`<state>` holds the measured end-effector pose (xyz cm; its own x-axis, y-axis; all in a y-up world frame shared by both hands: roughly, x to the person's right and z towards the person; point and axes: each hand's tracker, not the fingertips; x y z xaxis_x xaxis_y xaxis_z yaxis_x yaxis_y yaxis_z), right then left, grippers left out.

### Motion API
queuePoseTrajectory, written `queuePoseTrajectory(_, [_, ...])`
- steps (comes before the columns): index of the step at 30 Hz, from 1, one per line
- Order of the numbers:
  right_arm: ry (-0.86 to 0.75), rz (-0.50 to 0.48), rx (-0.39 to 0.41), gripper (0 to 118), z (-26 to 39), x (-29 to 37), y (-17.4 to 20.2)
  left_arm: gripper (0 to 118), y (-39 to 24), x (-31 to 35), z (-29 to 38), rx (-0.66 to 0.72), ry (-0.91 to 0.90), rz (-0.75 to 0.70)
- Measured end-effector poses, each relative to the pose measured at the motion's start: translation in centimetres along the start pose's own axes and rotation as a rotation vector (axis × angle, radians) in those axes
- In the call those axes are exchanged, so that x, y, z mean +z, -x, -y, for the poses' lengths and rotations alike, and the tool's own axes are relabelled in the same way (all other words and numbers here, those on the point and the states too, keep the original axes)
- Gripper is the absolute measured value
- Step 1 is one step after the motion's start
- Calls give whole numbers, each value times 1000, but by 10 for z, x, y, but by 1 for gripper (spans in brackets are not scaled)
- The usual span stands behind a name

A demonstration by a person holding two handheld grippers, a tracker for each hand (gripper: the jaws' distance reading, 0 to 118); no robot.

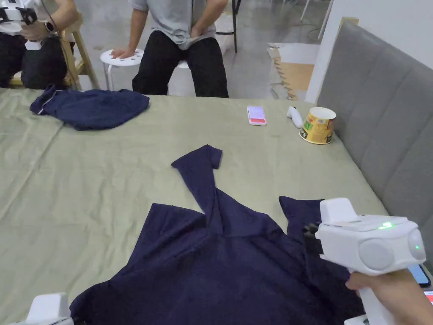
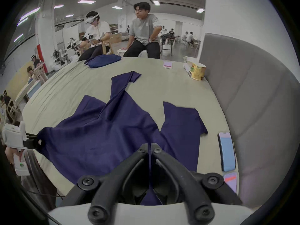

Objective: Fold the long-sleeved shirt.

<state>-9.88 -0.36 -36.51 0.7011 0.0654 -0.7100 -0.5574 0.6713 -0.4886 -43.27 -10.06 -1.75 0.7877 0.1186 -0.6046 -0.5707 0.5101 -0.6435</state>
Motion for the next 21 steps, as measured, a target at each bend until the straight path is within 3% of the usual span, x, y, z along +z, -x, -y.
queuePoseTrajectory(3, [72,-74,50,26,-38,-53,-11,9,-1,10,2,5,-8,13])
queuePoseTrajectory(7, [204,-128,80,94,-68,-135,-12,9,-12,16,0,3,-2,14])
queuePoseTrajectory(8, [220,-125,81,95,-70,-152,-10,9,-13,17,-2,6,1,14])
queuePoseTrajectory(12, [361,-73,155,91,-69,-214,4,9,-16,18,-9,34,-5,10])
queuePoseTrajectory(13, [412,-69,183,75,-64,-226,7,9,-17,18,-10,40,-4,7])
queuePoseTrajectory(14, [458,-70,200,69,-58,-235,9,9,-18,19,-11,46,-6,3])
queuePoseTrajectory(15, [501,-104,176,66,-53,-240,11,9,-15,19,-13,49,-8,5])
queuePoseTrajectory(16, [444,-87,135,63,-62,-228,11,9,-16,20,-14,51,-11,6])
queuePoseTrajectory(17, [452,-98,148,63,-66,-222,11,9,-18,21,-15,51,-12,7])
queuePoseTrajectory(18, [448,-185,159,42,-66,-216,15,9,-20,21,-16,47,-13,8])
queuePoseTrajectory(19, [430,-210,197,0,-65,-210,19,9,-18,22,-19,38,-18,13])
queuePoseTrajectory(20, [411,-114,216,0,-62,-197,22,9,-21,23,-21,26,-26,13])
queuePoseTrajectory(21, [391,-82,242,0,-63,-186,23,9,-22,24,-24,12,-37,12])
